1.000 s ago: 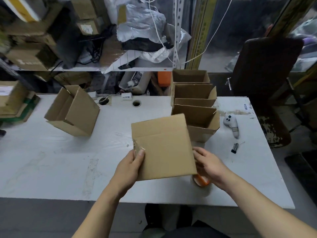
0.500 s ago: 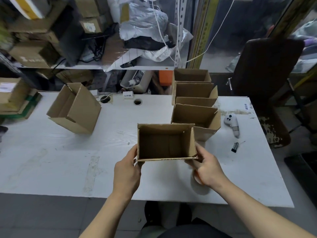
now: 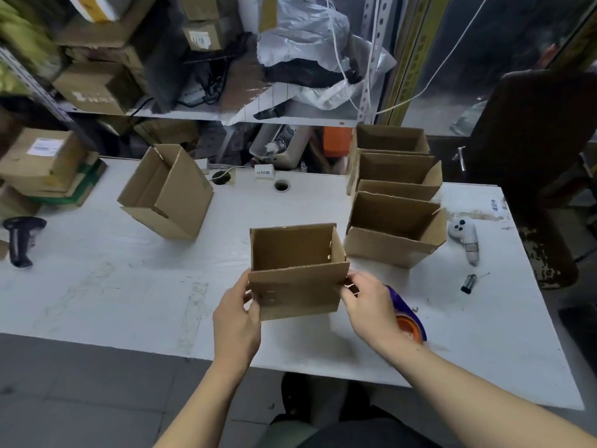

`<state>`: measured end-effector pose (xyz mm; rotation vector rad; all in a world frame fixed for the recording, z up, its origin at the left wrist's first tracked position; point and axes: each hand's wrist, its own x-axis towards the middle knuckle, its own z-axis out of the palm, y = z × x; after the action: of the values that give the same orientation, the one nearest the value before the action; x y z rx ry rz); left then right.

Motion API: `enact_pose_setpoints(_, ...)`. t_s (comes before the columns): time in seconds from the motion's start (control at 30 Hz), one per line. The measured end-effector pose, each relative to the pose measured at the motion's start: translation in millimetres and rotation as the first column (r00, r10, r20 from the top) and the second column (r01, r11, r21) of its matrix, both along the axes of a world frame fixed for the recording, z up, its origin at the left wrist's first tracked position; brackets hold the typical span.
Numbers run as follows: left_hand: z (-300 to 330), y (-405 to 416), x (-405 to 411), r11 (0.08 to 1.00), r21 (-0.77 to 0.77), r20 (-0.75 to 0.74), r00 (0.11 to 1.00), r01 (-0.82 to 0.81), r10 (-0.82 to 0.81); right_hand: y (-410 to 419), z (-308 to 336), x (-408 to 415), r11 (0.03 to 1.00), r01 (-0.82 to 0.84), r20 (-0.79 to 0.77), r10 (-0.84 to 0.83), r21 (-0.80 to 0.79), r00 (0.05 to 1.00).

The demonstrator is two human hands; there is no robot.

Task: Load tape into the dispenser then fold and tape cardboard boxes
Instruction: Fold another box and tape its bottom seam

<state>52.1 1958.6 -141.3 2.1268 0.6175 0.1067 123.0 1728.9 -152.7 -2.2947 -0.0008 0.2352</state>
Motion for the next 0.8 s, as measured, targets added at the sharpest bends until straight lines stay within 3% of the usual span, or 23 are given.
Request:
enact_pose_setpoints(0.13, -19, 18, 7, 0.987, -0.129, -0.041, 0.995, -0.091, 0.087, 32, -15, 5, 0.994, 0.037, -0.131, -0.024, 0.100, 0.991)
enact_pose_setpoints(0.37, -29, 34, 43, 0.936, -0.348, -0.101, 0.995, -0.050, 0.016, 75, -14, 23, 0.901, 0.203, -0.364, -0.055, 0.383, 0.930)
enact_pose_setpoints(0.67, -40, 59, 174, 0.885, -0.433, -0.090, 0.968, 0.174, -0.234, 112, -28, 118, 0.790, 0.429, -0.328, -0.304, 0.439, 0.894)
enact_pose_setpoints(0.8, -43, 55, 224, 0.859, -0.473, -0.068, 0.963, 0.198, -0.260, 119, -36, 162, 0.733, 0.506, -0.323, -0.394, 0.454, 0.860)
